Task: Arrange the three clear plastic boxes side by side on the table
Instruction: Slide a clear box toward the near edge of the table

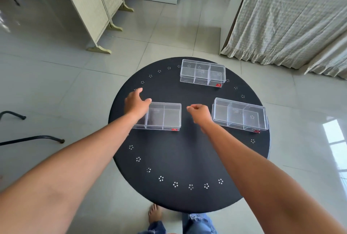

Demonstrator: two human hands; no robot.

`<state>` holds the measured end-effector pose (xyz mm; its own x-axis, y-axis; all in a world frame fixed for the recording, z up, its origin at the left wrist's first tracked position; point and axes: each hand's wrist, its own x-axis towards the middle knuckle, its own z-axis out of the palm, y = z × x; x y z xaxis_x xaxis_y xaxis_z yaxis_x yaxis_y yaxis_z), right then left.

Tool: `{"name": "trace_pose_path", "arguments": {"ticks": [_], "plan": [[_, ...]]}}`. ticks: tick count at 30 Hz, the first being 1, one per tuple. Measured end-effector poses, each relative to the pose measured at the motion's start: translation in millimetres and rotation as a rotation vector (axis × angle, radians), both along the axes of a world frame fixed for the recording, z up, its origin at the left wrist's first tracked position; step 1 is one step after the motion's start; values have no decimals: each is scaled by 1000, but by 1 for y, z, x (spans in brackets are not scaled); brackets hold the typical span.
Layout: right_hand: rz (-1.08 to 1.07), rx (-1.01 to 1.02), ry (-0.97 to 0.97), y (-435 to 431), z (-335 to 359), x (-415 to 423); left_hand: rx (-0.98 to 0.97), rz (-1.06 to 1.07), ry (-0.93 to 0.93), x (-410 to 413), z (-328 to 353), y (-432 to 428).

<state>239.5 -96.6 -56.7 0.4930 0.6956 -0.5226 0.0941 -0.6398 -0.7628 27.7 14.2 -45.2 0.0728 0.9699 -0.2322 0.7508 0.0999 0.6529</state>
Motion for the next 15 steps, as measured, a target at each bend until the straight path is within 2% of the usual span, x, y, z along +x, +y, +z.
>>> {"name": "trace_pose_path", "arguments": {"ticks": [2, 7, 11, 15], "plan": [[73, -57, 1, -6, -6, -14, -88, 35, 14, -18, -8, -7], [161, -83, 76, -15, -12, -39, -357, 68, -258, -47, -25, -20], [141, -16, 172, -19, -10, -52, -396, 73, -330, -52, -28, -25], [92, 19, 185, -27, -9, -55, -389, 49, -379, -53, -27, -33]]}}
